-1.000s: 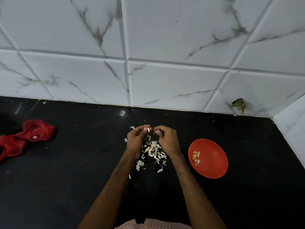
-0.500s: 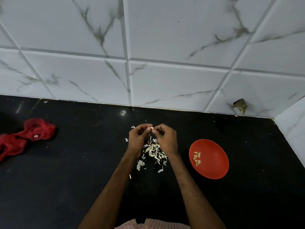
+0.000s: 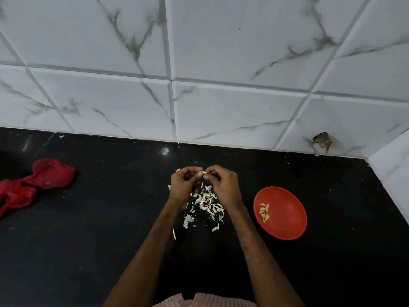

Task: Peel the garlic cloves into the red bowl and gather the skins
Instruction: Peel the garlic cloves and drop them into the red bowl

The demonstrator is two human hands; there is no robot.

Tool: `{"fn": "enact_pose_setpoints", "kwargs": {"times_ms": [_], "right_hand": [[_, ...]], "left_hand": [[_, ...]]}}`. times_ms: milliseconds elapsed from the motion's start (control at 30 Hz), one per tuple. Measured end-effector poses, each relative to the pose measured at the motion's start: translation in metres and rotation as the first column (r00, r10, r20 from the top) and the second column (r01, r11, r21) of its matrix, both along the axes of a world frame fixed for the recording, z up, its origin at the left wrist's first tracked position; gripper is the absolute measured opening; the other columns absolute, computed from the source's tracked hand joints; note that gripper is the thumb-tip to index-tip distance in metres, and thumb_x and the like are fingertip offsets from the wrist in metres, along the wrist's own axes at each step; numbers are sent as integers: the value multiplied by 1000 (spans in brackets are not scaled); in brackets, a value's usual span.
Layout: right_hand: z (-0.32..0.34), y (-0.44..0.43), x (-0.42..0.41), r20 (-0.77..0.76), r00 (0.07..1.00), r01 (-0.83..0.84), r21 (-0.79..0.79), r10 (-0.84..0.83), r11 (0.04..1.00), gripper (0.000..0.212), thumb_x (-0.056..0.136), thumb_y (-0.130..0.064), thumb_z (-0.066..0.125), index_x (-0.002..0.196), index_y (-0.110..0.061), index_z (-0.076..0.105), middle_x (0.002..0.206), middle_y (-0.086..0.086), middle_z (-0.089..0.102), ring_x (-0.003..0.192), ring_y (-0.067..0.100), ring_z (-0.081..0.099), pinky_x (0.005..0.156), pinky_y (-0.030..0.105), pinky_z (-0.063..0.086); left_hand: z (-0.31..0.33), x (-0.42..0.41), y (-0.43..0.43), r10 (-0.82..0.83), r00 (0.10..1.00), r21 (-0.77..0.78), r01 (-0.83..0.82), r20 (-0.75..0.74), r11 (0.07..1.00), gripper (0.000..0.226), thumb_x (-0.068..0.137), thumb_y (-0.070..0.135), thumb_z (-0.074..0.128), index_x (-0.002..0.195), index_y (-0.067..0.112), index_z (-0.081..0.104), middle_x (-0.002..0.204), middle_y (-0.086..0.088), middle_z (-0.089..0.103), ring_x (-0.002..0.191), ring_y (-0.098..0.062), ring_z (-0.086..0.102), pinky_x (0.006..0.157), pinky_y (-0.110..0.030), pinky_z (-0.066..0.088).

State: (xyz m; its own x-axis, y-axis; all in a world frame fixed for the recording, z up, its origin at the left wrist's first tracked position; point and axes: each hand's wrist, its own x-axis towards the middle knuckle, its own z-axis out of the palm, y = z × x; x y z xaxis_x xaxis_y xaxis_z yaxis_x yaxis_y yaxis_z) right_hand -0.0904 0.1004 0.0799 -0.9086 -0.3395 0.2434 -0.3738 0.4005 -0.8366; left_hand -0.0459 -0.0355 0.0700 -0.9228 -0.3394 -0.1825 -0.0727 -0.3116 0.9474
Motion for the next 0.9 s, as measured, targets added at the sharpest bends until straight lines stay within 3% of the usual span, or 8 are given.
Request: {"fn": "enact_pose_setpoints", "kwargs": {"times_ms": [133, 367, 567, 667, 733, 800, 900], "right_hand": [[0, -2, 1, 127, 992, 41, -161, -20, 986, 8, 89, -3, 71, 91, -11, 73, 80, -4, 71, 74, 14, 71, 70, 33, 62], [3, 2, 0, 304, 950, 48, -369, 71, 928, 11, 88, 7, 68, 91, -4, 71, 87, 13, 73, 79, 24, 73, 70, 33, 62], [3, 13, -2, 370, 905, -53, -394, 211, 917, 13, 87, 8, 68, 92, -3, 70, 84, 11, 71, 76, 22, 70, 69, 30, 61], [1, 15, -2, 390, 892, -62, -395, 229, 916, 11, 87, 8, 67, 95, 2, 69, 85, 13, 71, 77, 22, 71, 69, 30, 62], [1, 14, -1, 392, 895, -44, -395, 212, 918, 10, 87, 9, 67, 95, 5, 69, 84, 15, 71, 74, 20, 70, 68, 29, 62], [1, 11, 0, 385, 906, -13, -395, 178, 918, 10, 86, 9, 67, 95, 5, 69, 83, 15, 72, 72, 20, 71, 67, 29, 61], [2, 7, 2, 367, 921, 30, -408, 134, 912, 10, 87, 8, 67, 94, 1, 70, 85, 15, 73, 74, 22, 73, 69, 31, 62]], "left_hand": [[1, 2, -1, -21, 1000, 1, 20, 8, 1000, 11, 89, -2, 67, 100, 1, 67, 75, -1, 71, 52, -7, 55, 42, -19, 41], [7, 4, -5, -154, 988, -65, 152, -27, 986, 7, 91, 4, 67, 95, -1, 64, 68, -1, 63, 48, -8, 47, 40, -19, 36], [6, 7, -18, -334, 942, -226, 317, -42, 921, 7, 90, 7, 69, 88, 7, 62, 74, -16, 50, 55, -15, 41, 44, -21, 33], [9, 6, -18, -402, 914, -310, 365, -62, 878, 12, 90, 2, 67, 91, -6, 59, 81, -16, 57, 67, -10, 55, 60, -18, 44], [7, 5, -18, -403, 913, -333, 361, -64, 871, 14, 90, 6, 67, 91, -6, 59, 84, -19, 60, 75, -17, 58, 68, -26, 47], [5, 4, -19, -378, 924, -346, 337, -55, 876, 8, 92, 7, 65, 90, 1, 60, 83, -17, 60, 75, -26, 52, 66, -35, 42], [5, 3, -17, -335, 941, -340, 299, -52, 892, 7, 96, 6, 60, 90, 4, 58, 79, -11, 58, 67, -24, 44, 58, -31, 37]]}}
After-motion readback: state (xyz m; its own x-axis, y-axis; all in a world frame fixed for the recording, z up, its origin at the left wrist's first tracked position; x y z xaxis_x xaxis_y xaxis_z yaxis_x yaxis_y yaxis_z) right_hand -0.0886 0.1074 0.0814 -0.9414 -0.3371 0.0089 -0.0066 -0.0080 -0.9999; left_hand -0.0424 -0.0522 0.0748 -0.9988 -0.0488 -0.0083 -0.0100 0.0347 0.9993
